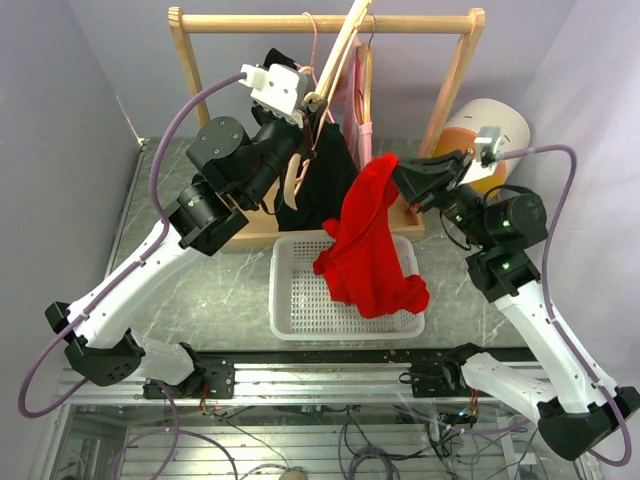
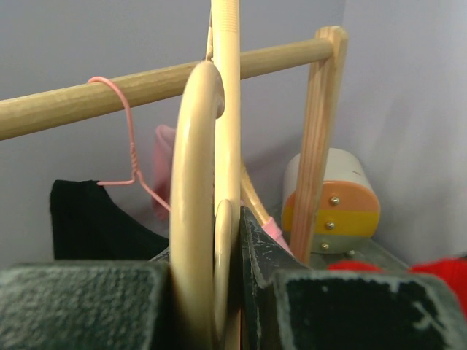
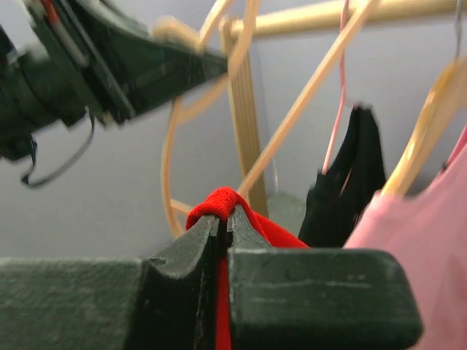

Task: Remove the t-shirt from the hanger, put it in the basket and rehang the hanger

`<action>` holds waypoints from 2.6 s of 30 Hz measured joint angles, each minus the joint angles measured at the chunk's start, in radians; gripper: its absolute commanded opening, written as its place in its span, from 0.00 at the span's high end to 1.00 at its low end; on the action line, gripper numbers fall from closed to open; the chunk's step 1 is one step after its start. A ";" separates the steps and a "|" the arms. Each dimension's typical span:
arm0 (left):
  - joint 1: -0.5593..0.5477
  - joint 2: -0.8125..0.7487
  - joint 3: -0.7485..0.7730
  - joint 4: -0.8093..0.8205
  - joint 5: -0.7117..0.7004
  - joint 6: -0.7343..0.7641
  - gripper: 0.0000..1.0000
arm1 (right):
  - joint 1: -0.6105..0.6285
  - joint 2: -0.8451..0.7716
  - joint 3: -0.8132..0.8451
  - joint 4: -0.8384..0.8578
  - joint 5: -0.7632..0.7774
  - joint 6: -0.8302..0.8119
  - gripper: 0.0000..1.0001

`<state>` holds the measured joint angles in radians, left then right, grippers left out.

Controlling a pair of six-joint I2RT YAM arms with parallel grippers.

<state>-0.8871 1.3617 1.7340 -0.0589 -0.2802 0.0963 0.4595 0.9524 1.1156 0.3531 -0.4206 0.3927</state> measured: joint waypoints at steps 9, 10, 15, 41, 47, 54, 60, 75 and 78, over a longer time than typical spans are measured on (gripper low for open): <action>0.000 0.015 0.096 -0.165 -0.145 0.043 0.93 | 0.011 -0.092 -0.254 -0.224 -0.060 0.010 1.00; 0.000 0.014 0.106 -0.184 -0.164 0.044 0.93 | 0.019 -0.089 -0.271 -0.256 -0.061 -0.001 1.00; 0.000 0.013 0.187 -0.327 -0.246 0.042 0.93 | 0.066 -0.082 -0.340 -0.415 -0.055 -0.062 1.00; 0.000 -0.211 0.240 -0.802 -0.424 -0.082 0.93 | 0.073 -0.116 -0.332 -0.676 0.197 -0.138 0.00; 0.000 -0.175 0.267 -0.921 -0.427 -0.077 0.93 | 0.073 -0.198 -0.307 -0.676 0.262 -0.112 0.00; 0.005 -0.041 0.306 -0.958 -0.405 -0.049 0.93 | 0.073 -0.264 -0.300 -0.690 0.330 -0.089 0.00; 0.214 0.131 0.482 -0.966 -0.334 -0.047 0.93 | 0.073 -0.316 -0.300 -0.703 0.370 -0.082 0.00; 0.568 0.363 0.678 -0.813 -0.046 -0.090 0.93 | 0.073 -0.259 -0.327 -0.689 0.387 -0.079 0.00; 0.591 0.312 0.584 -0.727 0.007 -0.101 0.93 | 0.073 -0.242 -0.341 -0.671 0.386 -0.078 0.00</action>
<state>-0.2958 1.6741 2.3184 -0.7856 -0.2729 -0.0048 0.5323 0.7101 0.7742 -0.3183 -0.0341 0.3149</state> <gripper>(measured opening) 0.199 0.996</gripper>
